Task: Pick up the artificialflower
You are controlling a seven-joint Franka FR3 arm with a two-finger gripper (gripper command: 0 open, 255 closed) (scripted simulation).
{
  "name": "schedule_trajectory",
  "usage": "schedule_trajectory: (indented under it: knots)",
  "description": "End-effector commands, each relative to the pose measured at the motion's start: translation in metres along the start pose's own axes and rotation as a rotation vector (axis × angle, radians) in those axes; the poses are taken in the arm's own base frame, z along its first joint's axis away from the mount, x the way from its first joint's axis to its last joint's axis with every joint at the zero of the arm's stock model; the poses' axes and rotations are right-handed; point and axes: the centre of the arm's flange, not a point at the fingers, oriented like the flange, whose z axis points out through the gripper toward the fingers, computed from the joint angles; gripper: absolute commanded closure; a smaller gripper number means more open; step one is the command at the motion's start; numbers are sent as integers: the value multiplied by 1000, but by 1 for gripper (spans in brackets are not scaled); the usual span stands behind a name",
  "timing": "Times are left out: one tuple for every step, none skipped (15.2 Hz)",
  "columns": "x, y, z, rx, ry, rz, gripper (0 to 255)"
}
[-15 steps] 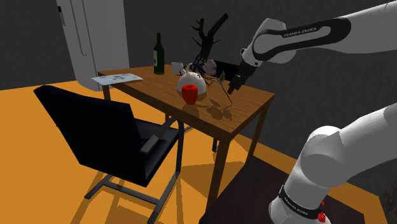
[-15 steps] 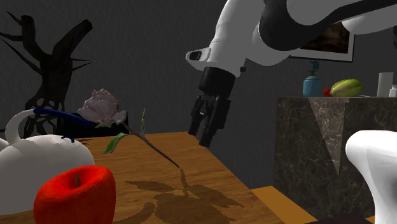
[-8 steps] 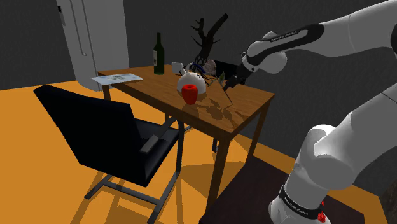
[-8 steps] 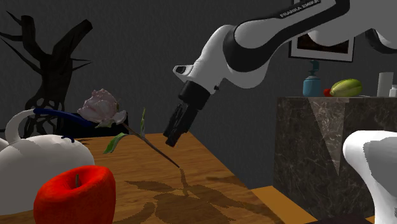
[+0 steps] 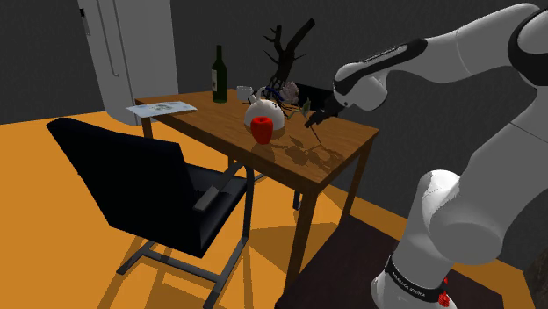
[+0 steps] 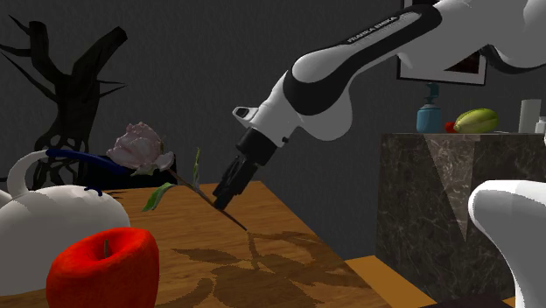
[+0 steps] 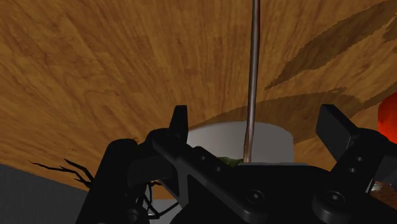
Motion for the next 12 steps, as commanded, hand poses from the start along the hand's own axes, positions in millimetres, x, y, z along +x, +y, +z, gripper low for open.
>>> schedule_trajectory:
  knots:
    - [-6, -1, 9, -1, 1, 0, 0]
    - [-8, 0, 12, -1, 1, 0, 0]
    - [-8, 0, 12, -1, 1, 0, 0]
    - [-8, -1, 11, -1, 1, 0, 255]
    - [-8, -1, 11, -1, 1, 0, 255]
    - [-8, -1, 12, -1, 1, 0, 255]
    - [-8, -1, 11, -1, 1, 0, 255]
    - [-8, -1, 12, -1, 1, 0, 255]
    - [-8, -1, 12, -1, 1, 0, 255]
    - [-8, -1, 12, -1, 1, 0, 255]
    - [-8, -1, 11, -1, 1, 0, 255]
    - [-8, -1, 11, -1, 1, 0, 255]
